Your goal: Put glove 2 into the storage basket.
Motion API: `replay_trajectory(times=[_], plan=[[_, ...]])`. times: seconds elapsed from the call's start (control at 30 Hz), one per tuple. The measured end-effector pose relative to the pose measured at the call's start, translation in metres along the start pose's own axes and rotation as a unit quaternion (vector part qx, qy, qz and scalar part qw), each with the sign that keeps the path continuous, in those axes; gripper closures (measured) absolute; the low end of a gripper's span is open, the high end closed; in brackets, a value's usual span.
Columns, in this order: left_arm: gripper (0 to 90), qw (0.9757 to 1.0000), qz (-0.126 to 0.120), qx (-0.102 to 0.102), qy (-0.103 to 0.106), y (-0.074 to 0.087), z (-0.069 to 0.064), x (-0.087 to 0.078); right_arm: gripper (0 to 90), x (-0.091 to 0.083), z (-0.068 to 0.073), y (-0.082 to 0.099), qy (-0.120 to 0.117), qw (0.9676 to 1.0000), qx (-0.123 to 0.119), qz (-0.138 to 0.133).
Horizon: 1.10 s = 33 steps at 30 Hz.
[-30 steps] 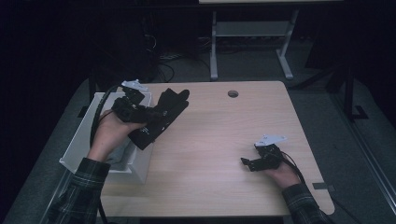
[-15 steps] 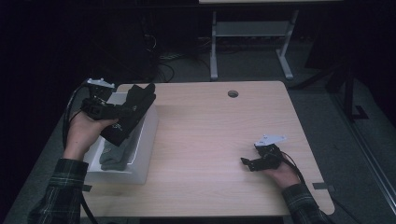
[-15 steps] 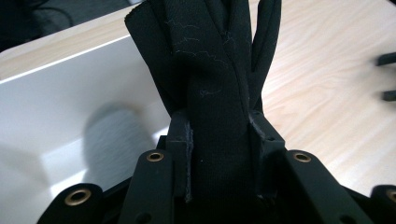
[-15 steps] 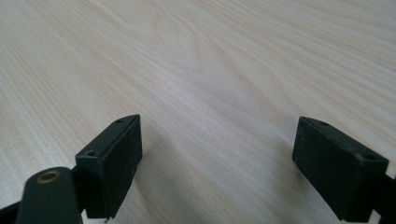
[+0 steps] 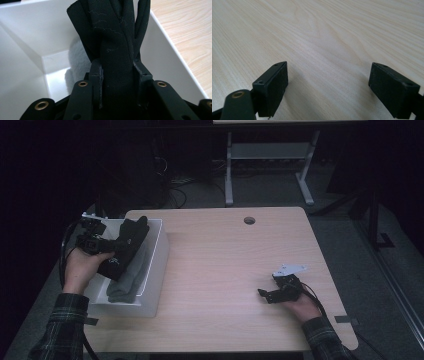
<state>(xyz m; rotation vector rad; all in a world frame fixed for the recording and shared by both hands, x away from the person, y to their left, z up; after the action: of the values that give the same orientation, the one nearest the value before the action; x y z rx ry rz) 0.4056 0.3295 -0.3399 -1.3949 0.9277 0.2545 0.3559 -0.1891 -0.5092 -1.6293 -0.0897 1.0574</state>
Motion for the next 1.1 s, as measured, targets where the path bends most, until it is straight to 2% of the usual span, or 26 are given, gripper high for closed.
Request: replay_trajectory(times=[0.47, 0.73, 0.83, 0.9, 1.0, 1.1], plan=[[65.3, 0.9992, 0.017, -0.036, -0.002, 0.024, 0.018, 0.028, 15.7, 0.0, 0.0, 0.0, 0.0, 1.0, 0.0, 0.0], [62.6, 0.9989, 0.026, -0.039, -0.001, 0.031, 0.019, 0.039, 15.7, 0.0, 0.0, 0.0, 0.001, 1.0, 0.001, 0.0], [58.5, 0.9986, 0.04, -0.034, 0.005, 0.035, 0.017, 0.047, 15.7, 0.0, 0.0, 0.0, 0.001, 1.0, 0.001, 0.0], [52.1, 0.9985, 0.046, -0.029, 0.002, 0.037, 0.016, 0.051, 15.7, 0.0, 0.0, 0.0, 0.001, 1.0, 0.001, 0.0], [43.7, 0.9988, 0.044, -0.02, -0.011, 0.037, 0.015, 0.055, 15.7, 0.0, 0.0, 0.0, 0.001, 1.0, 0.001, 0.0], [40.7, 0.9988, 0.04, -0.023, -0.015, 0.036, 0.016, 0.055, 15.7, 0.0, 0.0, 0.0, 0.001, 1.0, 0.001, 0.0]])
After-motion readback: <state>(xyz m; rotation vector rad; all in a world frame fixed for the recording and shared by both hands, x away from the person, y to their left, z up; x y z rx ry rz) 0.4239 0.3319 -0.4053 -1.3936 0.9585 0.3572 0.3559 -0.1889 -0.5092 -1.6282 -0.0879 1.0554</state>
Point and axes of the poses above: each handheld gripper's, and its own axes: x roughly forward along the jaws, y roughly out of its underside, z roughly to its left, the point moved 4 cm from there along x, roughly forward along the jaws, and after that the axes turned 8 degrees about -z, right-handed, at the moved point
